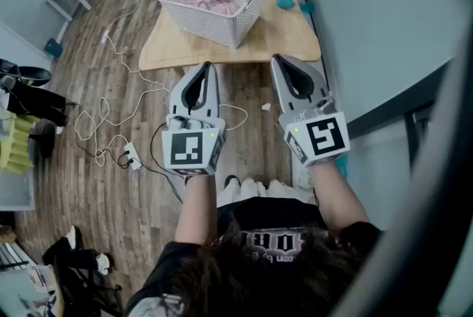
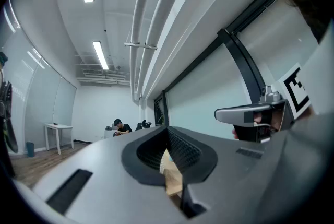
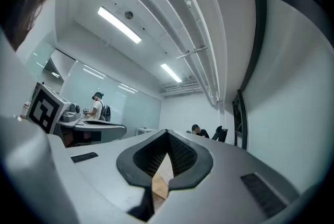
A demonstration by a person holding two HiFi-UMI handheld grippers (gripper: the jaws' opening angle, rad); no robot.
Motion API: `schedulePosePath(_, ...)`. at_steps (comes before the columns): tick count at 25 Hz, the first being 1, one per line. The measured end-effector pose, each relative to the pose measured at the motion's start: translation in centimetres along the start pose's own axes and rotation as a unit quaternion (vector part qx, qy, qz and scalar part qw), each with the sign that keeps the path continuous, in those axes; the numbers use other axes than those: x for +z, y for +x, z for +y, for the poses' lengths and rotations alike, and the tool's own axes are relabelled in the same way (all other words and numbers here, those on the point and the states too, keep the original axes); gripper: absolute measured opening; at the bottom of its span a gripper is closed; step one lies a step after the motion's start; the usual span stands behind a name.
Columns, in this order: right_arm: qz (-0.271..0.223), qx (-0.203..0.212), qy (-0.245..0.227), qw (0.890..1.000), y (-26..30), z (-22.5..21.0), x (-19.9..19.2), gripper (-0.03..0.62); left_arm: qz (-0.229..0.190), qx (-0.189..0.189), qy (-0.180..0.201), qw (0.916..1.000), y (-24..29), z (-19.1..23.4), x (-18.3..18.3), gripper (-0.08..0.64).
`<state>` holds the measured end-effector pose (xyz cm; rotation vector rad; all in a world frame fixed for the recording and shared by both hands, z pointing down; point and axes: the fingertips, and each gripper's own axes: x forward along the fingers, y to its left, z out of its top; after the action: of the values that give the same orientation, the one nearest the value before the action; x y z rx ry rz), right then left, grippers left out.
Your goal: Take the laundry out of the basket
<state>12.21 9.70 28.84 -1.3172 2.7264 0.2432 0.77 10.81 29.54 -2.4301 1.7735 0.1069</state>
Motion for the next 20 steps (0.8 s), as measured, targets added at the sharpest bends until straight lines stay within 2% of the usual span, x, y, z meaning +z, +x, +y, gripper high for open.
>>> schedulePosePath(6,0.004,0.0,0.009,1.0,-0.2,0.0,-0.2,0.026,-0.005,-0.001,0.008,1.0,-0.2,-0.2,0.2,-0.009)
schedulePosePath(11,0.001,0.019,0.018,1.0,-0.3,0.2,-0.4,0.028,-0.008,0.003,0.01,0.9999,-0.3,-0.1,0.1,-0.009)
schedulePosePath(20,0.01,0.036,0.02,0.999,0.2,0.4,-1.2,0.028,0.006,0.009,0.005,0.9999,-1.3,1.0,-0.9,-0.009)
